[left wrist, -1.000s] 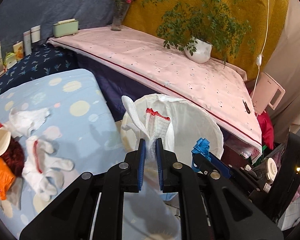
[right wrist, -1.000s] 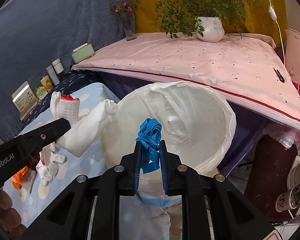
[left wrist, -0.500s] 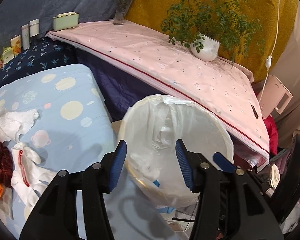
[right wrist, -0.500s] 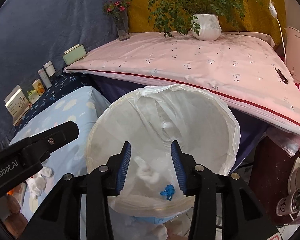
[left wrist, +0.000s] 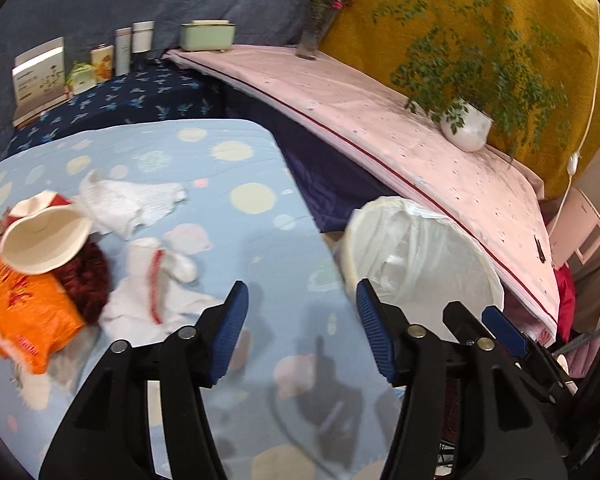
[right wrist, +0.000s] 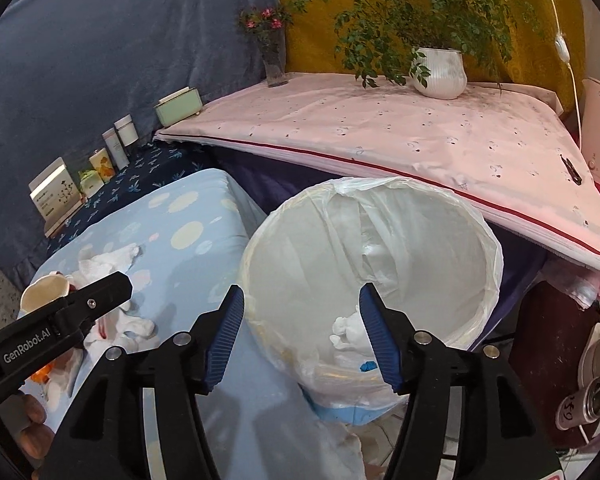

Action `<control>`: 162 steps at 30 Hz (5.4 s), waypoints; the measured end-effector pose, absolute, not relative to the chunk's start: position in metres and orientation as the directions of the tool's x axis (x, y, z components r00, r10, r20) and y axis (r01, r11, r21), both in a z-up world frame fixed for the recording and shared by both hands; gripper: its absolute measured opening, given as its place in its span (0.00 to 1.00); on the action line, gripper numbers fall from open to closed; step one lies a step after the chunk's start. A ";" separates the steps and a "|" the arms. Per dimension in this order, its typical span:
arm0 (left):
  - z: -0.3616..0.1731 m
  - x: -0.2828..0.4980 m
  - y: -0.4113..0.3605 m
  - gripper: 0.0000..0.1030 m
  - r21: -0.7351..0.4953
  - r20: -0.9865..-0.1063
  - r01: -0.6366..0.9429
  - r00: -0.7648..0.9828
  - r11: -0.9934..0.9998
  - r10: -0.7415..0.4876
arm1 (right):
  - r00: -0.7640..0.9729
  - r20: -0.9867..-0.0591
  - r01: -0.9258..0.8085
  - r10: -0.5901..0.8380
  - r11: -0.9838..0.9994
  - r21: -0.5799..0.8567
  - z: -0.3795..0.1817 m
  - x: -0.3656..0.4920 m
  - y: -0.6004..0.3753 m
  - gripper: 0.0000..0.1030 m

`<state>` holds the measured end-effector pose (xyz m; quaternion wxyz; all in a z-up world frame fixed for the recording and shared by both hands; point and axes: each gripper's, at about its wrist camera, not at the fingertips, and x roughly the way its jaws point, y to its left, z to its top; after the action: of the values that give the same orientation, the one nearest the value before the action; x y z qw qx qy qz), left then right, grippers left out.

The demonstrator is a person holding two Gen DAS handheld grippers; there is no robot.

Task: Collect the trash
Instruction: 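Return the right gripper to the table and grasp the orange plastic bag, then lift the orange bag over the bin and open the right gripper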

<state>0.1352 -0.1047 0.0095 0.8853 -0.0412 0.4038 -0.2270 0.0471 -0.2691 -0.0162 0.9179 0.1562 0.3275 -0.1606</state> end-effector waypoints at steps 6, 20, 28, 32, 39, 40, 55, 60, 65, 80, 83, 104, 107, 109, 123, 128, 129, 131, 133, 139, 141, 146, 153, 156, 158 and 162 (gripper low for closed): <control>0.013 0.125 -0.058 0.59 -0.256 -0.700 0.286 0.604 0.923 -0.381 | 0.748 -0.645 0.344 -0.157 0.923 0.174 -0.006 0.043 -0.234 0.60; -0.002 0.111 0.050 0.67 -0.260 -0.722 0.104 0.639 0.960 -0.265 | 0.747 -0.662 0.223 -0.054 0.959 0.173 -0.005 0.041 -0.157 0.64; -0.011 0.106 0.098 0.69 -0.224 -0.731 0.028 0.657 0.974 -0.187 | 0.741 -0.671 0.156 -0.009 0.975 0.159 -0.006 0.049 -0.115 0.65; -0.017 0.106 0.121 0.70 -0.224 -0.734 -0.009 0.659 0.975 -0.162 | 0.736 -0.677 0.121 0.013 0.981 0.151 -0.008 0.055 -0.098 0.65; -0.027 0.112 0.154 0.70 -0.216 -0.742 -0.065 0.660 0.974 -0.120 | 0.724 -0.688 0.064 0.054 0.987 0.145 -0.012 0.070 -0.065 0.65; -0.028 0.113 0.158 0.70 -0.216 -0.744 -0.072 0.658 0.974 -0.117 | 0.722 -0.690 0.054 0.058 0.989 0.140 -0.013 0.073 -0.058 0.65; -0.051 0.148 0.206 0.79 -0.251 -0.769 -0.135 0.630 0.958 -0.112 | 0.698 -0.707 -0.010 0.114 0.989 0.150 -0.028 0.118 -0.010 0.68; -0.056 0.164 0.204 0.80 -0.256 -0.771 -0.120 0.623 0.959 -0.127 | 0.692 -0.711 -0.020 0.122 0.988 0.151 -0.033 0.129 -0.001 0.68; -0.065 0.179 0.199 0.80 -0.257 -0.785 -0.111 0.604 0.960 -0.141 | 0.678 -0.723 -0.025 0.131 0.988 0.155 -0.040 0.139 0.004 0.68; -0.070 0.188 0.187 0.33 -0.317 -0.769 -0.013 0.588 0.948 -0.249 | 0.636 -0.750 -0.046 0.183 0.979 0.200 -0.060 0.147 0.009 0.36; -0.066 0.183 0.182 0.21 -0.312 -0.764 0.000 0.594 0.950 -0.251 | 0.639 -0.744 -0.062 0.197 0.977 0.205 -0.058 0.144 0.011 0.26; 0.004 0.134 0.145 0.11 -0.256 -0.688 0.073 0.687 0.964 -0.234 | 0.763 -0.615 -0.046 0.200 0.965 0.258 0.007 0.095 -0.031 0.11; 0.017 0.127 0.135 0.11 -0.245 -0.667 0.092 0.706 0.965 -0.237 | 0.778 -0.599 -0.026 0.191 0.962 0.272 0.013 0.087 -0.046 0.11; 0.028 0.123 0.127 0.11 -0.243 -0.653 0.108 0.716 0.964 -0.245 | 0.788 -0.588 -0.013 0.182 0.960 0.280 0.017 0.082 -0.056 0.11; 0.066 0.102 0.039 0.11 -0.209 -0.603 0.264 0.723 0.942 -0.337 | 0.834 -0.541 0.095 0.107 0.938 0.333 0.028 0.048 -0.136 0.11; 0.069 0.097 -0.002 0.11 -0.187 -0.604 0.335 0.702 0.923 -0.378 | 0.842 -0.535 0.149 0.066 0.925 0.348 0.028 0.037 -0.170 0.11; 0.069 0.096 -0.012 0.11 -0.184 -0.604 0.351 0.697 0.918 -0.387 | 0.843 -0.535 0.158 0.059 0.923 0.350 0.027 0.035 -0.175 0.11; 0.069 0.095 -0.029 0.11 -0.177 -0.604 0.378 0.687 0.909 -0.404 | 0.844 -0.535 0.180 0.041 0.917 0.355 0.026 0.030 -0.188 0.11; 0.068 0.093 -0.044 0.11 -0.171 -0.606 0.405 0.676 0.898 -0.420 | 0.844 -0.535 0.203 0.023 0.911 0.358 0.024 0.027 -0.200 0.11; 0.065 0.092 -0.089 0.11 -0.164 -0.613 0.475 0.638 0.865 -0.466 | 0.838 -0.545 0.274 -0.034 0.889 0.366 0.016 0.016 -0.242 0.11; 0.063 0.091 -0.105 0.11 -0.159 -0.617 0.498 0.624 0.852 -0.480 | 0.835 -0.548 0.300 -0.054 0.879 0.370 0.012 0.013 -0.256 0.11; 0.056 0.095 -0.139 0.11 -0.162 -0.630 0.544 0.585 0.823 -0.511 | 0.822 -0.560 0.364 -0.105 0.853 0.375 0.003 0.004 -0.290 0.11; 0.043 0.098 -0.183 0.12 -0.153 -0.652 0.603 0.534 0.783 -0.538 | 0.794 -0.587 0.440 -0.158 0.816 0.376 -0.013 -0.003 -0.326 0.11; 0.036 0.101 -0.199 0.12 -0.153 -0.666 0.624 0.508 0.766 -0.547 | 0.784 -0.597 0.461 -0.170 0.804 0.376 -0.020 -0.005 -0.336 0.11; 0.032 0.103 -0.208 0.12 -0.149 -0.674 0.636 0.495 0.757 -0.549 | 0.778 -0.602 0.475 -0.181 0.797 0.373 -0.023 -0.007 -0.342 0.11; 0.025 0.105 -0.225 0.13 -0.145 -0.685 0.658 0.472 0.739 -0.554 | 0.767 -0.610 0.500 -0.200 0.782 0.372 -0.029 -0.008 -0.352 0.11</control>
<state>0.1053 -0.2246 0.0247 0.8552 0.0694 0.3718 -0.3543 -0.0080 -0.3519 -0.0288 0.9012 0.2669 0.2810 -0.1940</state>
